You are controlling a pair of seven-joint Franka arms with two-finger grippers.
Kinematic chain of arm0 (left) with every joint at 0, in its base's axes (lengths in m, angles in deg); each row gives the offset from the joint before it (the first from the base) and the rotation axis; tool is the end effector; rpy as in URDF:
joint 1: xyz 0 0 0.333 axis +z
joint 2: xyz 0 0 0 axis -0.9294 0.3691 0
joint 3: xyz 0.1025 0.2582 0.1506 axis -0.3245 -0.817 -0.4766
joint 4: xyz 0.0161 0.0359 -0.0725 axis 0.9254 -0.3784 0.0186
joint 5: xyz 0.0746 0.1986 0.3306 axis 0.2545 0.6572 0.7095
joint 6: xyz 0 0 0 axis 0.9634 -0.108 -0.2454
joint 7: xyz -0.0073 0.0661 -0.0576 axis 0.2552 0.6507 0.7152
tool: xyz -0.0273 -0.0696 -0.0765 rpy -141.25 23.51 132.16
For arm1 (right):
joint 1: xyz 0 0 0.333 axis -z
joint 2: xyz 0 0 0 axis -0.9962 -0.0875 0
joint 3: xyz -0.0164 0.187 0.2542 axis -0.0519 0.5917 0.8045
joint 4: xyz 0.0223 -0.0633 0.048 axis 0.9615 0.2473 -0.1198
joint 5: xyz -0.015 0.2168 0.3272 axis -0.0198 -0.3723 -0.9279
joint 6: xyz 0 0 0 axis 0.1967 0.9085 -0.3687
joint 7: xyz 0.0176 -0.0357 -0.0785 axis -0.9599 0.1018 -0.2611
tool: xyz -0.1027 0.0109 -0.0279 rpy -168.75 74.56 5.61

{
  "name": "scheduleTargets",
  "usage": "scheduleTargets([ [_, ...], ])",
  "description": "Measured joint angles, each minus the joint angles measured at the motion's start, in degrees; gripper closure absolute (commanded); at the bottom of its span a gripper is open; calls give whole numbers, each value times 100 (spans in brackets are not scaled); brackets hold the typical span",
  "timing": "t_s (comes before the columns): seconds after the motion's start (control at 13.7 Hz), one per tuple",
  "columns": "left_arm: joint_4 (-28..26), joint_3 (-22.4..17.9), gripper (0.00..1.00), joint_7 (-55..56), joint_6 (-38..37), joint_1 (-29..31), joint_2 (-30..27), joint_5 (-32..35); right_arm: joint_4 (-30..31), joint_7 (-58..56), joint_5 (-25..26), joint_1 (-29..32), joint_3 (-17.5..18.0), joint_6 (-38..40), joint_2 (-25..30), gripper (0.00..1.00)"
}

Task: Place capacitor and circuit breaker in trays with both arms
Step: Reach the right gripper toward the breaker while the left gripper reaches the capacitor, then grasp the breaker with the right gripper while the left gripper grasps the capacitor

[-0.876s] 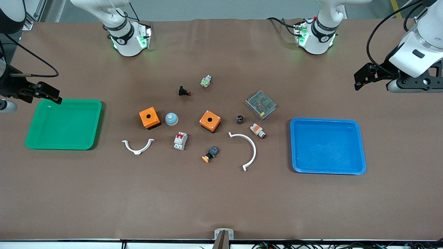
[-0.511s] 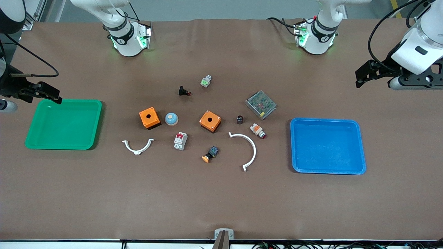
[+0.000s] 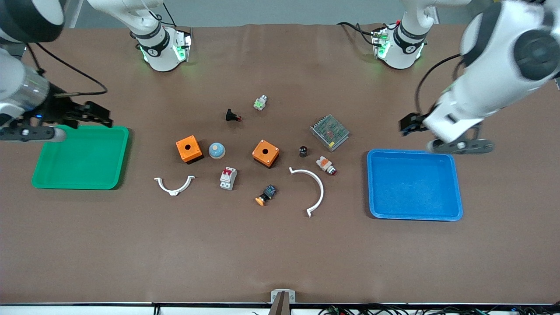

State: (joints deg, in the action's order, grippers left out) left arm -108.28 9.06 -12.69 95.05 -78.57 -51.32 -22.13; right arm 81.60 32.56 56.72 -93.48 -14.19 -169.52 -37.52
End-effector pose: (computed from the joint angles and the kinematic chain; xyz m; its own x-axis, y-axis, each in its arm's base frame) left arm 0.5696 -0.2053 0.5175 0.9934 0.0273 -0.1112 0.0267 -0.9996 -0.0065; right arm 0.5537 0.0688 0.5635 0.9943 -0.0233 -0.1043 -0.0328 -0.9953 -0.0909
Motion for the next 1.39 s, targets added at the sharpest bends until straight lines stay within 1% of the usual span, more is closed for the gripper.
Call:
scheduleTargets([
  [0.15, -28, 66, 0, 1121, 523, -623, 437, 0, 379, 568, -72, -437, 17, -559, -93, 0],
  [0.29, -123, 76, 0, 2075, 1235, -1187, 873, 1, 783, 1099, -73, -937, 33, -1150, -262, 0],
  [0.44, -216, 74, 2, 2797, 1853, -1553, 1282, 2, 965, 1502, -73, -1289, 39, -1531, -537, 0],
  [0.58, -241, 72, 5, 3324, 2203, -1813, 1654, 71, 984, 1773, -73, -1517, 39, -1895, -872, 0],
  [0.66, -254, 72, 6, 3579, 2321, -1909, 1815, 189, 986, 1826, -73, -1587, 39, -2095, -1036, 0],
  [0.88, -433, 72, 15, 4095, 2879, -2100, 2140, 341, 988, 1875, -73, -1775, 38, -2801, -1550, 0],
  [0.95, -528, 72, 18, 4163, 3065, -2131, 2207, 343, 987, 1950, -73, -1821, 37, -3011, -1710, 0],
  [1.17, -774, 73, 24, 4249, 3456, -2198, 2344, 344, 956, 2174, -73, -1959, 38, -3483, -2105, 0],
  [1.31, -886, 73, 26, 4252, 3589, -2211, 2412, 344, 881, 2222, -73, -2022, 38, -3747, -2361, 0],
  [1.39, -921, 73, 29, 4252, 3611, -2213, 2445, 344, 785, 2235, -73, -2027, 37, -3783, -2495, 0],
])
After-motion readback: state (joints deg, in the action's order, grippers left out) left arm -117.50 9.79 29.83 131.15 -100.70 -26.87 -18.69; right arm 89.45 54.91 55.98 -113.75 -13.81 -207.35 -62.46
